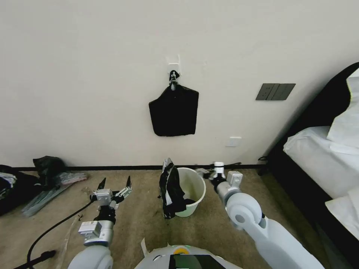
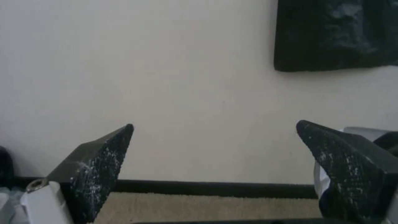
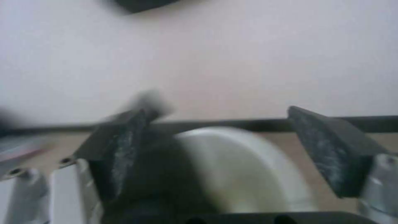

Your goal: Place a trash bag onto the trash bin.

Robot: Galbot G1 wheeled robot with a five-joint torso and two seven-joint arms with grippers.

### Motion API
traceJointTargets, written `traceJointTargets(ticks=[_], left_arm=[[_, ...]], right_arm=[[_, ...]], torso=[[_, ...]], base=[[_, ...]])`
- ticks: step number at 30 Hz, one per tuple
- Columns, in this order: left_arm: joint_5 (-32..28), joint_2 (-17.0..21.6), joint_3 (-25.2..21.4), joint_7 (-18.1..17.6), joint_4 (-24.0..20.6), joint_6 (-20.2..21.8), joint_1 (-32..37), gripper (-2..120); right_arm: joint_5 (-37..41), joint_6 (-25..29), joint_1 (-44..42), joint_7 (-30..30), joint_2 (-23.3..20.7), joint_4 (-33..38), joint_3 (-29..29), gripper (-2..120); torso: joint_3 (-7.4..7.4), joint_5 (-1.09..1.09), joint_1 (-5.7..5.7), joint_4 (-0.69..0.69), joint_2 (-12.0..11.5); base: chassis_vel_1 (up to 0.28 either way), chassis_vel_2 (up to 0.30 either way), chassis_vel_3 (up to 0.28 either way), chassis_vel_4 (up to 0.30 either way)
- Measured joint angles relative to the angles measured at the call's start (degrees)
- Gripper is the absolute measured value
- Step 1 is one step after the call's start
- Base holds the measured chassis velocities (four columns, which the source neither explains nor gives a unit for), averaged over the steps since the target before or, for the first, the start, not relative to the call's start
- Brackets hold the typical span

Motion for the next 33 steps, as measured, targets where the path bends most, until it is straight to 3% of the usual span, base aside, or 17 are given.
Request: traceJointTargets(ticks=[1, 4, 6, 12, 16, 19, 33], left_arm=[[-0.1, 0.1, 0.0, 0.0, 0.1, 0.2, 0.0, 100], [-0.1, 0.1, 0.0, 0.0, 0.1, 0.2, 0.0, 100], [-0.2, 0.2, -0.1, -0.1, 0.0, 0.7, 0.0, 100], [-0.2, 0.0, -0.1, -0.1, -0.1, 1.2, -0.3, 100], [-0.2, -0.1, 0.2, -0.1, 0.1, 1.3, -0.5, 100], [-0.1, -0.1, 0.8, -0.1, 0.4, 1.6, -0.9, 100], [0.1, 0.6, 4.2, -0.2, 1.1, 3.5, -3.1, 100]], right_arm=[[4.1, -1.6, 1.2, -2.1, 0.0, 1.0, -1.2, 95], [5.8, -2.5, 2.0, -2.7, 0.1, 1.2, -2.1, 98], [8.9, -4.1, 4.5, -3.1, 1.9, 0.1, -6.3, 100], [10.4, -5.1, 5.7, -1.5, 5.2, -2.9, -11.1, 92], [8.7, -4.5, 6.1, -1.2, 6.3, -5.0, -12.4, 79], [7.9, -4.0, 6.2, -0.9, 6.7, -6.1, -13.0, 63], [6.9, -3.7, 6.4, -0.3, 6.3, -7.1, -13.3, 18]], torso=[[0.0, 0.0, 0.0, 0.0, 0.0], [0.0, -0.01, 0.0, 0.0, 0.0], [0.0, 0.0, 0.0, 0.01, 0.0], [0.0, 0.0, 0.0, 0.0, 0.0], [0.0, 0.0, 0.0, 0.0, 0.0], [0.0, 0.0, 0.0, -0.01, 0.0], [0.0, 0.0, 0.0, -0.01, 0.0]], base=[[0.0, 0.0, 0.0, 0.0], [0.0, 0.0, 0.0, 0.0], [0.0, 0.0, 0.0, 0.0], [0.0, 0.0, 0.0, 0.0], [0.0, 0.0, 0.0, 0.0], [0.0, 0.0, 0.0, 0.0], [0.0, 0.0, 0.0, 0.0]])
